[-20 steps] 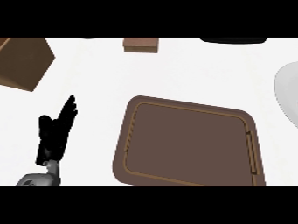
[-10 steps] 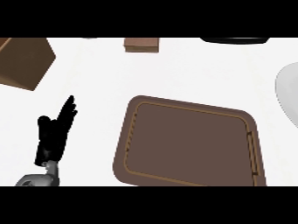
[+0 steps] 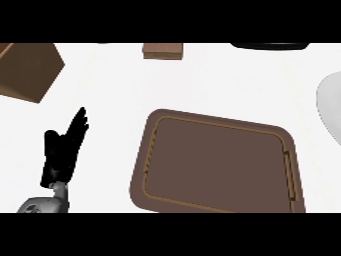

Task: Pick the squash from the tray and place it in the plate

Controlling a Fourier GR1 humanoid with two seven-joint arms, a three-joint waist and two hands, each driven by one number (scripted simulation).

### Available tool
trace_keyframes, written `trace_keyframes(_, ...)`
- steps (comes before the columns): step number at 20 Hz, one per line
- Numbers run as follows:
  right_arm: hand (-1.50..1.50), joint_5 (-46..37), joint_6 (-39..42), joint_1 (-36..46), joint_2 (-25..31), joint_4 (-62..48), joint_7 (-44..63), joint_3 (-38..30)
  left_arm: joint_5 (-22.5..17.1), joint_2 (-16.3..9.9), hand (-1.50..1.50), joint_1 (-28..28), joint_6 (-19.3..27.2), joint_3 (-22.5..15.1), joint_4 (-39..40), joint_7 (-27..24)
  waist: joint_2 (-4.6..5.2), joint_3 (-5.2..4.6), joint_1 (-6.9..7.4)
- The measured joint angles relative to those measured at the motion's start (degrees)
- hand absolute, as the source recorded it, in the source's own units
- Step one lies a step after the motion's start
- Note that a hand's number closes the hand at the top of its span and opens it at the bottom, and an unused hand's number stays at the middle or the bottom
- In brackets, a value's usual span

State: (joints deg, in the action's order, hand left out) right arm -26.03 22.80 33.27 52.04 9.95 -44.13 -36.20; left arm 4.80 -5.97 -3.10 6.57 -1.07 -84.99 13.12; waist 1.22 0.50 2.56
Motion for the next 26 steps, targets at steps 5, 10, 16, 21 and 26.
trace_keyframes(5,-1.5,0.23,-1.0,-1.5,0.59,-0.37,-0.84,-0.13,0.52,0.53,0.0,-0.08,0.49,-0.44,-0.18,0.27,0.04,0.05,0.0)
trace_keyframes(10,-1.5,1.01,-1.63,-2.61,1.43,-0.79,-1.35,-0.86,0.59,0.81,0.0,0.17,0.46,-0.47,0.74,-0.95,0.14,0.11,0.0)
trace_keyframes(16,-1.5,2.48,-2.55,-3.5,2.13,-1.22,-1.61,-2.32,0.46,0.88,0.0,0.01,0.4,-0.33,0.67,-0.91,0.19,0.18,0.1)
trace_keyframes(21,-1.5,3.41,-3.21,-4.29,3.51,-1.73,-1.07,-3.42,0.72,1.36,0.0,-0.31,0.79,-0.61,0.66,-0.49,0.27,0.26,0.23)
trace_keyframes(26,-1.5,3.73,-3.97,-5.5,3.82,-1.84,-1.54,-3.85,0.42,1.1,0.0,-0.69,0.44,-0.25,1.02,-0.37,0.32,0.3,0.26)
